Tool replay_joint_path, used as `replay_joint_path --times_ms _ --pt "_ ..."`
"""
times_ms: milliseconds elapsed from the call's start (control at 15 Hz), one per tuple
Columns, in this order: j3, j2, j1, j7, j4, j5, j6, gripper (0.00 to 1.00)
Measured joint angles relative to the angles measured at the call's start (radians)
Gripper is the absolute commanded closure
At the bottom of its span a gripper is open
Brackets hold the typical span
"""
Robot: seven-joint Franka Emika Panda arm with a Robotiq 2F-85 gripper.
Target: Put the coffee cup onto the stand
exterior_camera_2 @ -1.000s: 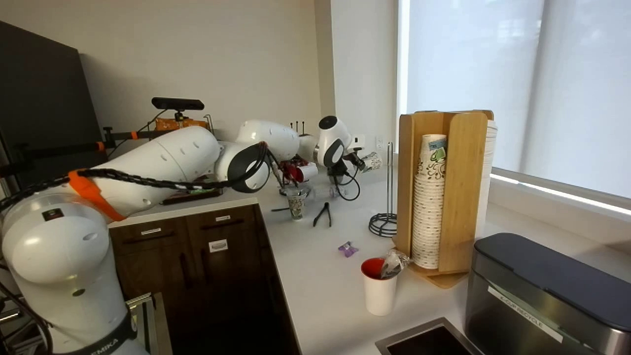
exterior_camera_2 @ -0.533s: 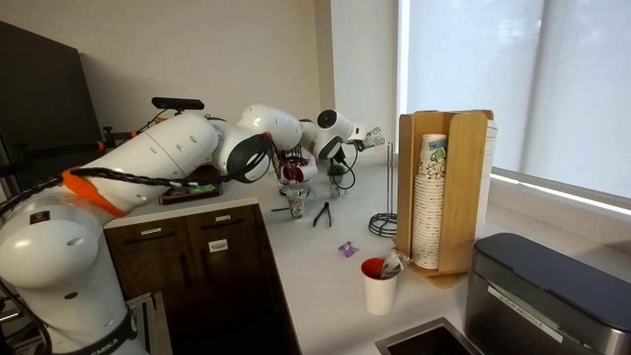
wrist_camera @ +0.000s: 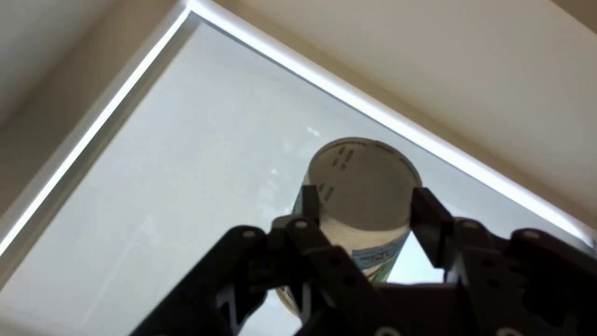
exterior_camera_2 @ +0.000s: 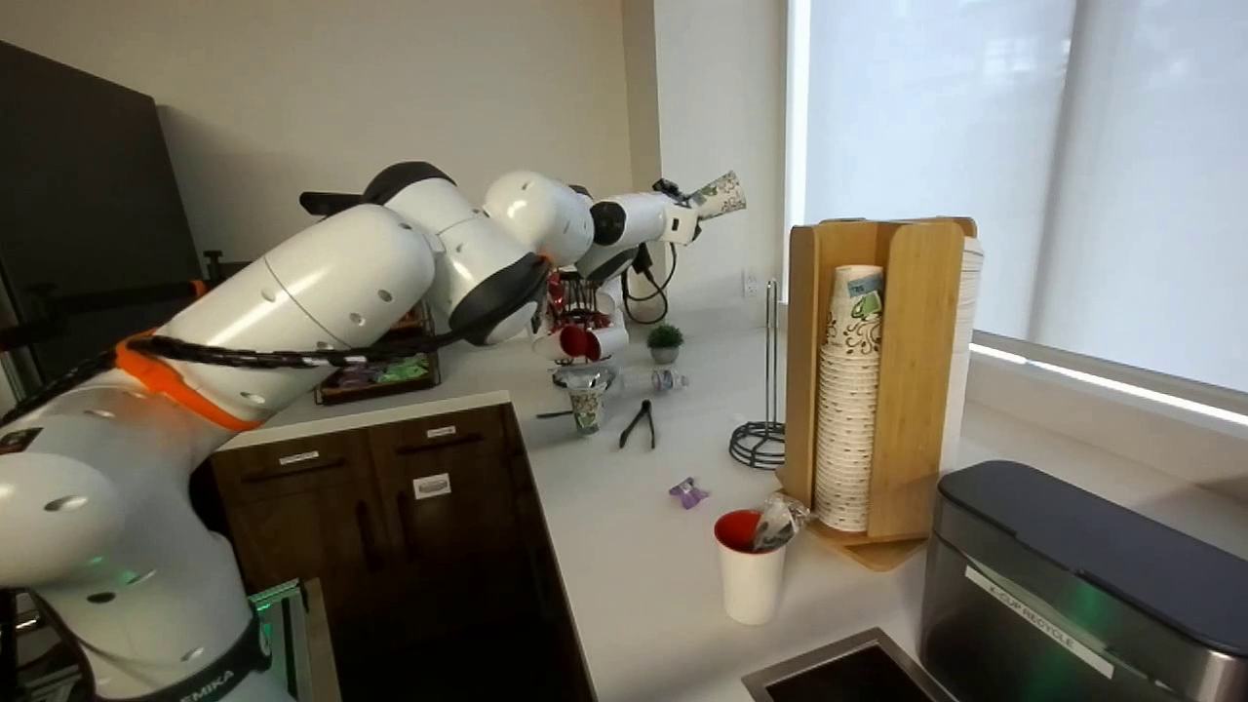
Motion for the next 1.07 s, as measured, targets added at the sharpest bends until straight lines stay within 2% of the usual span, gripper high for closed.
replay_joint_path --times_ms 67,200,400,467,667,933,1000,1067 --pt "0.072 0.004 -0.049 0.017 -0.06 -0.048 0.09 0.73" --pt "0.167 0.014 -0.134 0.073 -0.175 -0.141 0.249 0.73" --pt "0.243 0.039 -0.252 0.198 -0.35 -0.277 0.47 0.73" --pt "0.256 0.05 -0.29 0.246 -0.409 -0.321 0.525 0.48" --pt "0.231 0.062 -0.374 0.391 -0.548 -0.418 0.601 0.48" --pt "0.232 0.062 -0.388 0.41 -0.572 -0.427 0.603 0.48" --pt "0.234 0.061 -0.387 0.41 -0.572 -0.427 0.603 0.73" --pt "0.234 0.061 -0.387 0.41 -0.572 -0.427 0.603 0.73"
